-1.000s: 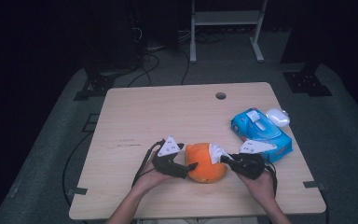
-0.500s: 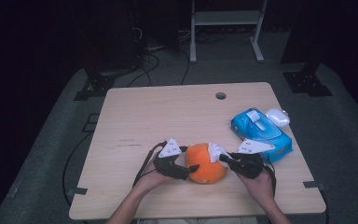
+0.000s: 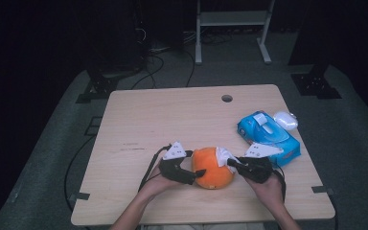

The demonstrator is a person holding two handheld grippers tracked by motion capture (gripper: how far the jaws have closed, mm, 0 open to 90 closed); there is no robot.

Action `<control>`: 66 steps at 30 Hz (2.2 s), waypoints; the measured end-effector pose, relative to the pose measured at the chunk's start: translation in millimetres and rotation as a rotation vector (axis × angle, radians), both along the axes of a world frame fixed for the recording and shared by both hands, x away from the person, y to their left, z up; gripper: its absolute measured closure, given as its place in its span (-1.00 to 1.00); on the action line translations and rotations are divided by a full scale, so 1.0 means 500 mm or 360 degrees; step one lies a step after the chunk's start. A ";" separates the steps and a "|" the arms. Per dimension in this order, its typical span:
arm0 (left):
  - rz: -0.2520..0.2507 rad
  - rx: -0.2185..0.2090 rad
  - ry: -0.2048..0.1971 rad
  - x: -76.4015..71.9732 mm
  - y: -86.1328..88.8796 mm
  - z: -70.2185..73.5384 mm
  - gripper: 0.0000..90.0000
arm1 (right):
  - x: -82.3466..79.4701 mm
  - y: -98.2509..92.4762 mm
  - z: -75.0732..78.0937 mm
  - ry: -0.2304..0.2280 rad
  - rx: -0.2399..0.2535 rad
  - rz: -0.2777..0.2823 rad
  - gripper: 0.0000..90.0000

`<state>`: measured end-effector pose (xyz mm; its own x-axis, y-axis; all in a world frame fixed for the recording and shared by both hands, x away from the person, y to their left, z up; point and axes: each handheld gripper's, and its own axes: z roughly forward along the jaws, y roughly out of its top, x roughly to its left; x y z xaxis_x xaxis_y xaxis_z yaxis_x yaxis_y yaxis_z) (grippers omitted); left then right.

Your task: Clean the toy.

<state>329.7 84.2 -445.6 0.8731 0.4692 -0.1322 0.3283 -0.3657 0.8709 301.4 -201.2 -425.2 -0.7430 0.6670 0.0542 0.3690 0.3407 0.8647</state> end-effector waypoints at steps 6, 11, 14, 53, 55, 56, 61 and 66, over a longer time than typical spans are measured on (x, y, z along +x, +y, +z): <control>-0.0072 0.0062 -0.0144 -0.010 -0.004 0.008 -0.32 | -0.011 0.013 0.012 -0.0010 0.0019 0.0028 0.87; -0.0191 0.0200 -0.0401 -0.046 -0.030 0.031 -0.24 | -0.035 0.053 0.036 -0.0129 0.0016 0.0160 0.87; -0.0212 0.0151 -0.0397 -0.048 -0.032 0.032 -0.29 | -0.025 0.033 0.037 -0.0107 0.0023 0.0095 0.87; -0.0231 0.0050 -0.0278 -0.056 -0.053 0.024 -0.23 | -0.041 0.034 0.047 0.0009 0.0110 0.0141 0.88; -0.0241 0.0107 -0.0328 -0.063 -0.055 0.026 -0.20 | -0.044 0.044 0.048 -0.0008 0.0099 0.0149 0.88; -0.0247 0.0121 -0.0343 -0.064 -0.054 0.026 -0.19 | -0.045 0.047 0.047 -0.0017 0.0087 0.0154 0.88; -0.0274 0.0120 -0.0352 -0.062 -0.042 0.022 -0.16 | -0.026 0.012 0.043 -0.0014 0.0063 0.0023 0.88; -0.0291 0.0091 -0.0324 -0.063 -0.052 0.025 -0.22 | -0.020 -0.007 0.032 0.0086 0.0106 -0.0002 0.88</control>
